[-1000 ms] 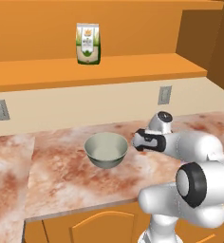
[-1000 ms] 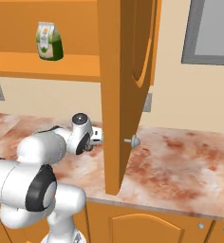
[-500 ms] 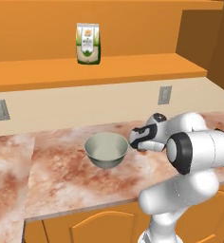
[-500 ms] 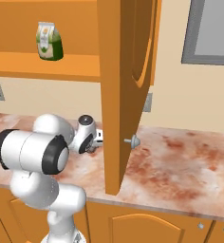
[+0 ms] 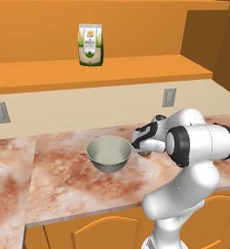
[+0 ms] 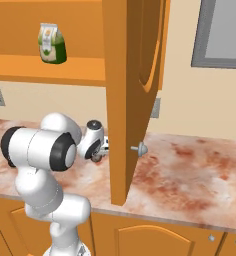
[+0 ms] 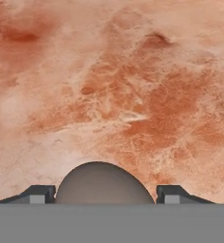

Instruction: Pick the egg and butter from the fridge and place them by the bowl for mixing.

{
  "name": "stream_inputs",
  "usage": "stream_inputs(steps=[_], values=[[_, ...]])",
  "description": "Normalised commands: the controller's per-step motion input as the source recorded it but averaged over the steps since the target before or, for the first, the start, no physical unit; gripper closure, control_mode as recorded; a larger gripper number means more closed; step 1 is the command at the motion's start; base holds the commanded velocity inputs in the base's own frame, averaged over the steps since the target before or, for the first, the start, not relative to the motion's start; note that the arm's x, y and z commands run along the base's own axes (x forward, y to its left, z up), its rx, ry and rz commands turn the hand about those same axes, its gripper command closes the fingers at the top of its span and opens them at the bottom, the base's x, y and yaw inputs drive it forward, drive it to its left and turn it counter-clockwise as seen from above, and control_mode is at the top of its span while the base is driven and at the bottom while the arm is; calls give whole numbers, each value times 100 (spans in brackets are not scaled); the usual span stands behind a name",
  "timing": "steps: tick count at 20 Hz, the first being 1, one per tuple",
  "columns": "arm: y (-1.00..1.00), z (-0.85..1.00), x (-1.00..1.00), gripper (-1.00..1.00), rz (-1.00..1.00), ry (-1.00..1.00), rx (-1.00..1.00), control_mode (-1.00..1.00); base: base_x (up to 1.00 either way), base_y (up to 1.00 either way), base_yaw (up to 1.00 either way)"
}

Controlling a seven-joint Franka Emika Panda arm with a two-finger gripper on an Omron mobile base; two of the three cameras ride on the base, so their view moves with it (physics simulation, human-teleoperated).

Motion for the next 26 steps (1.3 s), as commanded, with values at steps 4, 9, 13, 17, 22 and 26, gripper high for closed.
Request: stream_inputs(steps=[4,9,13,17,22,26], values=[[0,0,0,-100,0,0,0,-100,0,0,0],[0,17,-2,-100,0,0,0,-100,0,0,0],[0,59,-31,-100,0,-2,0,-100,0,0,0],[0,66,-63,-100,0,-2,0,-100,0,0,0],[0,49,-100,-100,-6,0,0,-100,0,0,0],[0,61,-100,-100,-18,0,0,-100,0,0,0]])
